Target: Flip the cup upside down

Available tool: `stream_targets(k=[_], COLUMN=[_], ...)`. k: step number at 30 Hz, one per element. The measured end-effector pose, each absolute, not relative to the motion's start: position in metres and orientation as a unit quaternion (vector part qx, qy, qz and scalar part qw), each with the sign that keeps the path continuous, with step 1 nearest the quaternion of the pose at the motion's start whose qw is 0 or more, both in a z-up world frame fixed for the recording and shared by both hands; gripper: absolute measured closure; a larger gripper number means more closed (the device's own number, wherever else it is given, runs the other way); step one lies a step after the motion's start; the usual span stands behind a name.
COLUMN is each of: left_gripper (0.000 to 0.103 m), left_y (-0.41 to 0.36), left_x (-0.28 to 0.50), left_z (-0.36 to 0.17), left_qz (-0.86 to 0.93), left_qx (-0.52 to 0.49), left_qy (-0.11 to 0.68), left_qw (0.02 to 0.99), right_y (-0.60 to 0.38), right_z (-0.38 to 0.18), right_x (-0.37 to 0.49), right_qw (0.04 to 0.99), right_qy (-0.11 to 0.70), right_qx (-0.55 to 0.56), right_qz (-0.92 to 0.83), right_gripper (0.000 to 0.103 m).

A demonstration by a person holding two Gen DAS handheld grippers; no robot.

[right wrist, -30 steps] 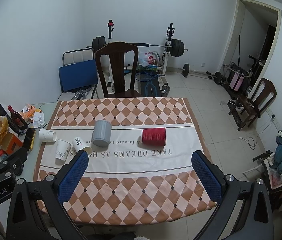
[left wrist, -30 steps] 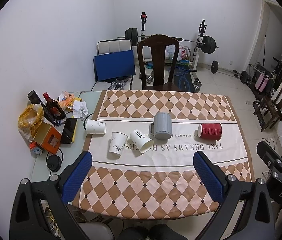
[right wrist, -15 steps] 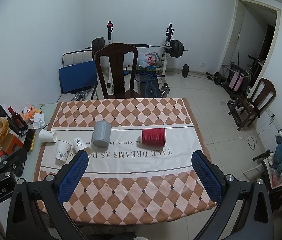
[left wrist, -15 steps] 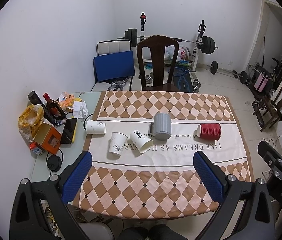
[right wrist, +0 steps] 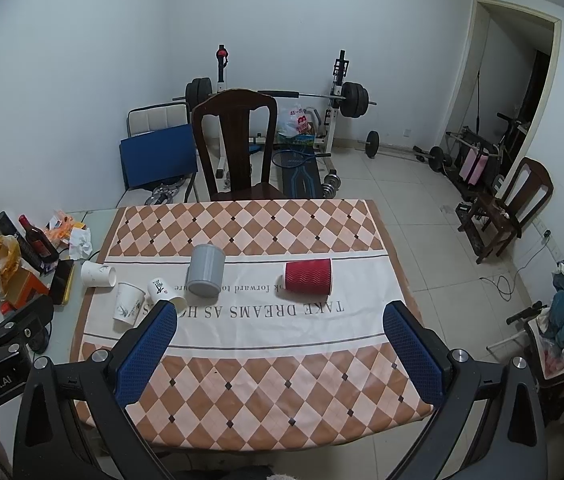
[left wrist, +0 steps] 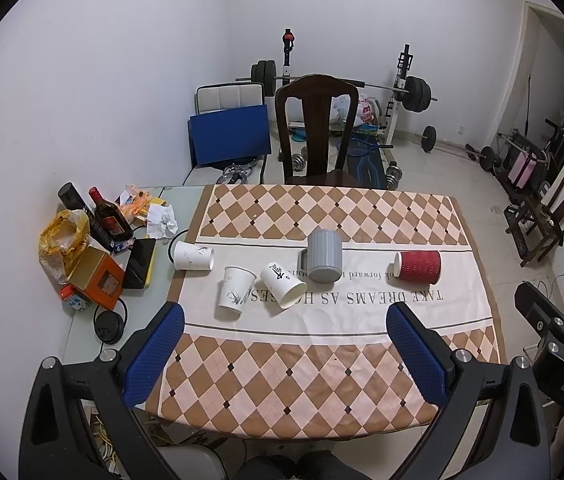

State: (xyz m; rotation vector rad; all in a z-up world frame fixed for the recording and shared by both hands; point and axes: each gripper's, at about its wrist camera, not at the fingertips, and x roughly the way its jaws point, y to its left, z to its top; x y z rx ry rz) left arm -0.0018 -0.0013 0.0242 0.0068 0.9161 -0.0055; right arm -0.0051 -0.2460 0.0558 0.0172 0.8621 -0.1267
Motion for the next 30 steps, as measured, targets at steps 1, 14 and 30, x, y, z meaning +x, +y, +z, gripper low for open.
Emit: stream_targets(k=[1,14,30], left_gripper=[0.0,0.0,0.0], left_y=[-0.0011,-0.0011,0.0022], left_x=[-0.002,-0.0023,0.0013], left_z=[0.0241,0.0238,0.0253], left_qz=[-0.003,-0.003,0.011], left_qx=[0.002,0.003,-0.004], left_qy=[0.442,0.44,0.443], left_qw=[0.897,0.898,0.896], right_y=[-0.2461,-0.2465,-0.2403], right_z=[0.0558,0.0567,0.057], right_x=[-0.005,-0.0049,-0.0037], right_qw=[0.907,0.907,0.904], right_qy=[0.418,0.417,0.422], right_qx=[0.008,0.009,0.017], right_qz=[-0.062,-0.061,-0.061], right_gripper=[0.0,0.0,0.0])
